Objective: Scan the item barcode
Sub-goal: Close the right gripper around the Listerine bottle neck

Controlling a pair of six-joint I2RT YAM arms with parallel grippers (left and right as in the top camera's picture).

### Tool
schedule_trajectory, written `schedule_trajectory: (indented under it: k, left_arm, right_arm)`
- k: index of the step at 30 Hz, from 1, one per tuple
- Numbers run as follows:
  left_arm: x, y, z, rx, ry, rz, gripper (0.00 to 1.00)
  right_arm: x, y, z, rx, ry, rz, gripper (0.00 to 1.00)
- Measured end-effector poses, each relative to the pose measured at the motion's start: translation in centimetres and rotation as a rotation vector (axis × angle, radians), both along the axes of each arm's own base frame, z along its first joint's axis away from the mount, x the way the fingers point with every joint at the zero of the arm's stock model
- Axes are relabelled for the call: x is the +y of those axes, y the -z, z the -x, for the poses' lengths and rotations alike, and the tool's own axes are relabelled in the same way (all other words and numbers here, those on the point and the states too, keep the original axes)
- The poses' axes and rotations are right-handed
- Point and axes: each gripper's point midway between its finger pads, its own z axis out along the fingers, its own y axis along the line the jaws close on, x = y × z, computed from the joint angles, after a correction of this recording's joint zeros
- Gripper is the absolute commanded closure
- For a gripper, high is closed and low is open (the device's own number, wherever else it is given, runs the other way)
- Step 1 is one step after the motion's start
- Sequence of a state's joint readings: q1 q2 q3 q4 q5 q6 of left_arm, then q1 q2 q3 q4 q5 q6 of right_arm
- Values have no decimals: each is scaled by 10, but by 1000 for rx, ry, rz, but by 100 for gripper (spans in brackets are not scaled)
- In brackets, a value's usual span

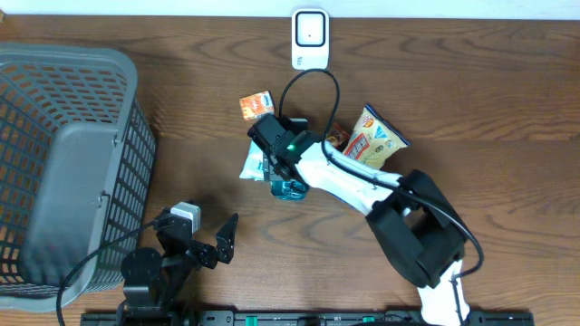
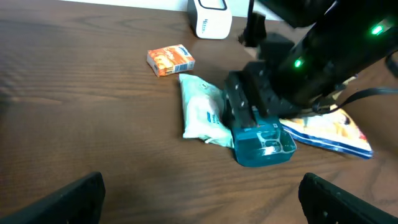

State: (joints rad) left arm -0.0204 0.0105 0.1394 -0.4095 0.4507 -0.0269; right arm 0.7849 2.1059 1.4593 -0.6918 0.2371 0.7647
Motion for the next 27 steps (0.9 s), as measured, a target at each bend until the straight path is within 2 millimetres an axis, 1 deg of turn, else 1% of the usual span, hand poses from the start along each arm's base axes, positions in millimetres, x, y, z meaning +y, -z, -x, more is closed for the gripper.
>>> schedule_trajectory:
  k: [1, 2, 3, 5, 7, 10, 12, 17, 20, 22, 24, 26, 27]
  left_arm:
    - [0, 0, 0, 0, 0, 0, 1]
    - [0, 0, 0, 0, 0, 0, 1]
    - [0, 0, 0, 0, 0, 0, 1]
    - [0, 0, 0, 0, 0, 0, 0]
    - [0, 0, 0, 0, 0, 0, 1]
    - [0, 0, 0, 0, 0, 0, 1]
    - [0, 0, 0, 0, 0, 0, 1]
    - [0, 0, 0, 0, 0, 0, 1]
    - [0, 0, 0, 0, 0, 0, 1]
    - [0, 0, 0, 0, 0, 0, 1]
    - [0, 0, 0, 0, 0, 0, 1]
    - [0, 0, 0, 0, 0, 0, 1]
    - [0, 0, 0, 0, 0, 0, 1]
  right_arm:
    - [-2, 3, 1, 5, 4, 9, 16]
    - [-2, 4, 0, 4, 12, 14, 20]
    - [-4, 4, 0, 2, 15, 22, 29]
    - [-4, 3, -1, 2, 23, 27, 36]
    - [-6, 4, 0, 5, 30, 35, 37]
    - [-6, 4, 1, 9, 33, 34, 47]
    - [-5, 4, 3, 18, 35, 29, 50]
    - [-2, 5, 7, 50, 12, 13, 48]
    - [2, 4, 13, 103, -37, -7, 54]
    - [5, 3, 17, 146, -70, -26, 55]
    - [7, 2, 22, 192, -103, -36, 55]
    - [5, -1, 28, 238, -144, -37, 50]
    - [3, -2, 32, 264, -167, -34, 49]
